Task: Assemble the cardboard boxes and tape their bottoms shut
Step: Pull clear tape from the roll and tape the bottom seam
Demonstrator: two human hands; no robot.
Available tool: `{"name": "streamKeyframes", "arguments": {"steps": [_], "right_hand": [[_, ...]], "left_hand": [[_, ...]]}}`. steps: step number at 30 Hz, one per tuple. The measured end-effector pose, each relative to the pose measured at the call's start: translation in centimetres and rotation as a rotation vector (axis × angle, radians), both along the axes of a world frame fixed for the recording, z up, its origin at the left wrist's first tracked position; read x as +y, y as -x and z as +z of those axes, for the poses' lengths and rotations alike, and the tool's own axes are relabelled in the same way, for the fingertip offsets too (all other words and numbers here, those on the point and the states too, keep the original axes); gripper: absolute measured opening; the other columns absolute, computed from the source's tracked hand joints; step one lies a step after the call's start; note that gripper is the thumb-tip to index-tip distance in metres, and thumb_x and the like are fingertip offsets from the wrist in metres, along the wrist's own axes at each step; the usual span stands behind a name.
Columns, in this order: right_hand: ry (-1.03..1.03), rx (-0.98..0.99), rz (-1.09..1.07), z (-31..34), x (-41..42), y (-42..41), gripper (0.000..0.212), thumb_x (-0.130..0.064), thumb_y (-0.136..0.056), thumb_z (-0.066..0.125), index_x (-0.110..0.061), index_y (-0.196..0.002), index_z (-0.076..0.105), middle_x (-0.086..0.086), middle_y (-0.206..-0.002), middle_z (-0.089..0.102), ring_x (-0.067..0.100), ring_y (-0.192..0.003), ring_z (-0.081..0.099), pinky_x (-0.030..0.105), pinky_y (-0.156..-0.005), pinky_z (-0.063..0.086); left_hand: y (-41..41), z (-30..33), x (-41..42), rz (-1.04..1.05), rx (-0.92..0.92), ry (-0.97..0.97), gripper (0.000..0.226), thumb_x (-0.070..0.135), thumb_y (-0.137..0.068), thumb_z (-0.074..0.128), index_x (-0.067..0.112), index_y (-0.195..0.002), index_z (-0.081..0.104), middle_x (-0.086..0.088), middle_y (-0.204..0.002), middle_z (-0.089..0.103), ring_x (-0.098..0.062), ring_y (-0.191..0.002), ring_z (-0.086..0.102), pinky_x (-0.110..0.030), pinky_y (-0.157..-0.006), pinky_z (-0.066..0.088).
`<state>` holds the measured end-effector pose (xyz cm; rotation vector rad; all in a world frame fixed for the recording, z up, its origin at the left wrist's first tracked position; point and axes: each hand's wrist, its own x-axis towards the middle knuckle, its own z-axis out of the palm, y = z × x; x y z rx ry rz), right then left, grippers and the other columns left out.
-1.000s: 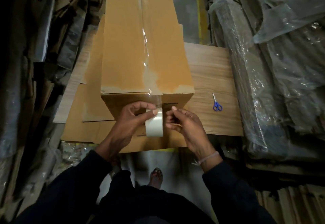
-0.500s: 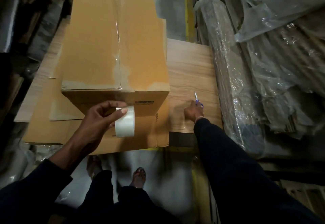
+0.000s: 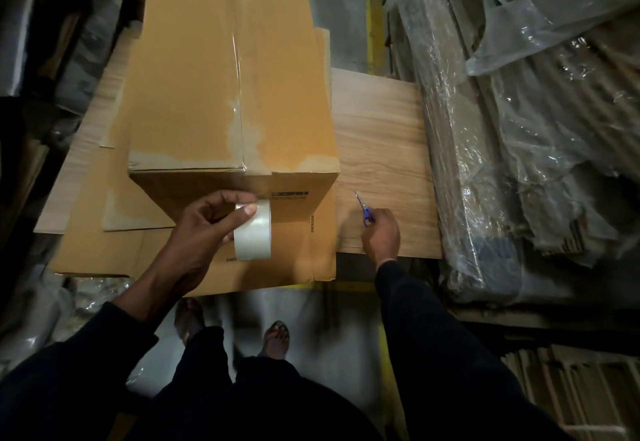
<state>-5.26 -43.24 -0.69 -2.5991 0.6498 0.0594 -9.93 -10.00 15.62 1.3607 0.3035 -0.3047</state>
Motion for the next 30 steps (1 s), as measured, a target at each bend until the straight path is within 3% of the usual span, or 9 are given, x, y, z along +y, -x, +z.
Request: {"name": "streamKeyframes", "arguments": {"steps": [6, 12, 17, 20, 23, 27, 30], "right_hand": [[0.006, 0.102, -0.095, -0.2, -0.8, -2.3, 0.025, -0.01, -0.096, 0.072, -0.014, -0.12, 0.067, 0.007, -0.121, 0.059, 0.026, -0.112, 0.061, 0.043, -0.1, 0.058], [-0.093, 0.207, -0.188, -0.1, 0.1, -2.5, 0.04, -0.012, -0.093, 0.077, -0.011, -0.127, 0.056, 0.014, -0.122, 0.062, 0.032, -0.111, 0.066, 0.045, -0.096, 0.06], [-0.9, 0.096, -0.372, 2.7, 1.4, -1.1, 0.027, 0.005, -0.103, 0.056, -0.012, -0.124, 0.061, 0.017, -0.116, 0.07, 0.026, -0.091, 0.077, 0.038, -0.08, 0.067], [-1.202, -0.005, -0.275, 5.6, 2.2, 0.1, 0.032, 0.01, -0.102, 0.055, -0.006, -0.128, 0.066, 0.018, -0.109, 0.073, 0.029, -0.094, 0.078, 0.037, -0.084, 0.066], [-1.335, -0.082, -0.162, 9.0, 3.1, 0.7, 0.039, 0.013, -0.097, 0.06, -0.002, -0.133, 0.065, 0.021, -0.107, 0.072, 0.037, -0.101, 0.077, 0.042, -0.09, 0.065], [-1.29, -0.147, 0.05, 14.8, 3.7, 0.8, 0.038, 0.011, -0.095, 0.065, 0.001, -0.132, 0.06, 0.026, -0.121, 0.074, 0.037, -0.103, 0.075, 0.045, -0.093, 0.064], [-1.157, -0.151, 0.248, 19.5, 4.0, 0.8, 0.035, 0.011, -0.094, 0.068, 0.006, -0.127, 0.058, 0.022, -0.102, 0.077, 0.039, -0.098, 0.076, 0.043, -0.086, 0.065]], "left_hand": [[0.0, -0.1, 0.0, 0.012, 0.006, -0.013, 0.03, 0.025, -0.081, 0.075, 0.014, -0.109, 0.074, -0.002, -0.12, 0.077, -0.018, -0.108, 0.069, -0.046, -0.096, 0.049], [-0.2, -0.2, -0.1, 0.012, 0.014, 0.019, 0.029, 0.021, -0.081, 0.074, 0.011, -0.108, 0.073, -0.005, -0.118, 0.077, -0.016, -0.102, 0.07, -0.039, -0.089, 0.055], [-0.6, -0.9, 0.1, 0.0, 0.025, 0.012, 0.02, 0.008, -0.094, 0.07, 0.008, -0.114, 0.073, -0.006, -0.116, 0.078, -0.017, -0.099, 0.069, -0.037, -0.083, 0.053], [-0.8, -1.1, 0.4, -0.04, 0.012, 0.006, 0.023, 0.007, -0.096, 0.068, 0.009, -0.118, 0.074, -0.009, -0.119, 0.076, -0.018, -0.101, 0.069, -0.037, -0.084, 0.053], [-1.0, -1.2, 0.6, -0.056, 0.011, 0.016, 0.021, 0.006, -0.095, 0.068, 0.007, -0.116, 0.075, -0.011, -0.119, 0.077, -0.02, -0.102, 0.07, -0.038, -0.087, 0.054], [-1.1, -1.2, 0.6, -0.058, 0.013, 0.025, 0.019, 0.004, -0.095, 0.068, 0.005, -0.113, 0.075, -0.009, -0.115, 0.078, -0.018, -0.101, 0.07, -0.033, -0.083, 0.056], [-0.9, -0.9, 0.5, -0.046, 0.026, 0.061, 0.016, 0.004, -0.094, 0.068, 0.006, -0.108, 0.076, -0.013, -0.113, 0.077, -0.021, -0.098, 0.069, -0.033, -0.08, 0.056]]}}
